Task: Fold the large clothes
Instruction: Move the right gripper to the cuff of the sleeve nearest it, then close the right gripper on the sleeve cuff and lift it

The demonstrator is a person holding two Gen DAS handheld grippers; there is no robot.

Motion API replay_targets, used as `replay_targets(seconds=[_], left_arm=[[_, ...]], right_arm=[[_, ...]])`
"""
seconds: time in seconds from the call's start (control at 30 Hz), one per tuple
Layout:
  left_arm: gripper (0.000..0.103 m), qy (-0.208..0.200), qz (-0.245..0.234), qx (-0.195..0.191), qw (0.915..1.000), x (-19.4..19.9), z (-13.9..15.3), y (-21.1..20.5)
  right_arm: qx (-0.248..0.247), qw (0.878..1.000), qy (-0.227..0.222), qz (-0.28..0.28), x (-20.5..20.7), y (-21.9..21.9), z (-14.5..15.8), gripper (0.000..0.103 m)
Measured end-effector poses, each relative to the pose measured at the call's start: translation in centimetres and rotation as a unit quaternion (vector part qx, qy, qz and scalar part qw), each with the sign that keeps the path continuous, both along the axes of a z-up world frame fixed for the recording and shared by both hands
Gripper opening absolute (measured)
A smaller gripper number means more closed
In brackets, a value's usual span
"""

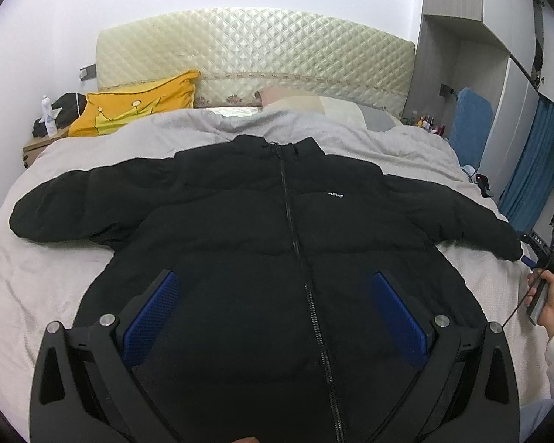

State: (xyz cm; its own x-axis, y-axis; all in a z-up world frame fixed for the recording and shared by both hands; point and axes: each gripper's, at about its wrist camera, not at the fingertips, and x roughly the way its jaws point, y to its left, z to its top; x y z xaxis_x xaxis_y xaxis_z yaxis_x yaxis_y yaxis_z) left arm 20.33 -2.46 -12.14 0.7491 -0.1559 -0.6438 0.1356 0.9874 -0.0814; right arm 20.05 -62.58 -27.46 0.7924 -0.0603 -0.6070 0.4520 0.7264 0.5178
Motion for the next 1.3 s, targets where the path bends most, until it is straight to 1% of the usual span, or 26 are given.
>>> replay_targets(seconds=[0.1,0.17,0.33,0.4,0.43,0.47,0.5,0.53,0.57,0.6,0.63,0.67,0.73,0.8,0.87,1.0,1.1,1.17,1.23,1.3], left_arm=[[0.103,0.006,0.005,-0.001,1.0,0.6,-0.6,-0.1],[0.103,0.013,0.01,-0.005,0.9999,1.1,-1.0,0.0],[0.103,0.033,0.027,-0.018,0.9989,2.3,-2.2,0.6],[0.103,0.028,0.035,-0.005,0.999,2.6,-2.7,0.6],[0.103,0.023,0.038,0.006,0.999,2.7,-2.9,0.6],[0.103,0.023,0.043,0.017,0.9987,2.8,-3.1,0.5],[0.103,0.029,0.044,0.02,0.9984,3.0,-3.3,0.5],[0.103,0.037,0.039,0.015,0.9984,3.2,-3.3,0.5],[0.103,0.04,0.034,0.009,0.9986,3.3,-3.3,0.6],[0.103,0.037,0.035,0.011,0.9986,3.3,-3.3,0.7],[0.103,0.033,0.04,0.019,0.9985,3.4,-3.2,0.7],[0.103,0.03,0.045,0.027,0.9982,3.3,-3.1,0.9],[0.103,0.03,0.05,0.018,0.9981,3.1,-3.0,1.7],[0.103,0.031,0.056,0.005,0.9979,2.9,-2.7,2.6],[0.103,0.027,0.062,0.002,0.9977,3.1,-2.3,3.2],[0.103,0.009,0.077,0.02,0.9967,2.9,-1.4,4.4],[0.103,0.001,0.088,0.032,0.9956,2.5,-1.6,5.6],[0.103,0.013,0.091,0.033,0.9952,2.4,-1.9,6.4],[0.103,0.023,0.094,0.026,0.9949,2.3,-2.0,7.3],[0.103,0.016,0.103,0.033,0.9941,1.9,-1.6,7.9]], right_arm=[[0.044,0.998,0.002,-0.045,-0.2,-1.6,-2.1,0.101],[0.064,0.996,0.0,-0.065,-0.1,-2.6,-3.5,0.099],[0.07,0.993,-0.038,-0.081,1.5,-4.3,-3.6,0.099],[0.071,0.993,-0.048,-0.087,2.3,-5.0,-3.5,0.096],[0.073,0.992,-0.054,-0.09,2.6,-5.3,-3.4,0.088],[0.076,0.991,-0.059,-0.091,2.8,-5.7,-3.5,0.069],[0.092,0.99,-0.06,-0.088,3.3,-6.2,-3.7,0.056],[0.099,0.989,-0.059,-0.087,3.6,-6.5,-3.8,0.036],[0.107,0.989,-0.059,-0.088,3.8,-6.8,-3.9,0.031],[0.104,0.989,-0.06,-0.086,4.1,-6.9,-3.5,0.027],[0.097,0.99,-0.059,-0.082,4.2,-6.8,-3.2,0.018],[0.079,0.993,-0.056,-0.075,4.5,-6.6,-2.3,0.012],[0.059,0.994,-0.055,-0.068,4.8,-6.4,-1.0,0.008],[0.033,0.995,-0.061,-0.065,4.6,-6.1,1.0,0.006],[0.013,0.996,-0.068,-0.064,4.4,-5.9,2.8,0.005],[-0.006,0.994,-0.084,-0.07,3.8,-5.5,7.0,0.004],[-0.022,0.993,-0.092,-0.067,3.7,-4.4,10.1,0.004],[-0.03,0.993,-0.097,-0.061,3.8,-3.3,12.5,0.004],[-0.048,0.993,-0.098,-0.05,4.2,-2.0,15.0,0.004],[-0.065,0.992,-0.103,-0.037,4.6,-0.4,17.4,0.004]])
